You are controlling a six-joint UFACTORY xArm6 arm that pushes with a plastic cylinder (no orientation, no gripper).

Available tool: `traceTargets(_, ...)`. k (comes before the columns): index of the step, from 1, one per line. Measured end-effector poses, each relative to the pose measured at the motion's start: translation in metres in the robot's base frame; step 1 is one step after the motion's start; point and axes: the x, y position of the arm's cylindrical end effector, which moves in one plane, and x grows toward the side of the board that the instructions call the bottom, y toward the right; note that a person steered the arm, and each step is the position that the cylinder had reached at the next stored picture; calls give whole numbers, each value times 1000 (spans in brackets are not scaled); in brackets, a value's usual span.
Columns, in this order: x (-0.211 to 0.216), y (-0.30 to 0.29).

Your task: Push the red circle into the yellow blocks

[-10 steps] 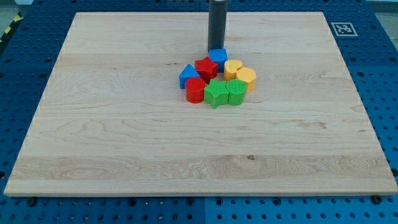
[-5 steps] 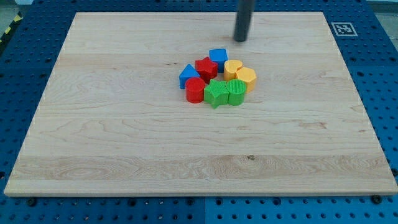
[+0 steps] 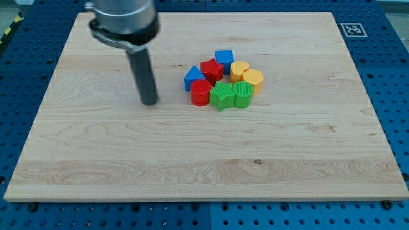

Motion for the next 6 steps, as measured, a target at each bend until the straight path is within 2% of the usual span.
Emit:
traceTargets(2, -22, 85)
traceTargets(4, -2, 82)
traceTargets(5, -1, 108)
traceTargets(6, -24, 127)
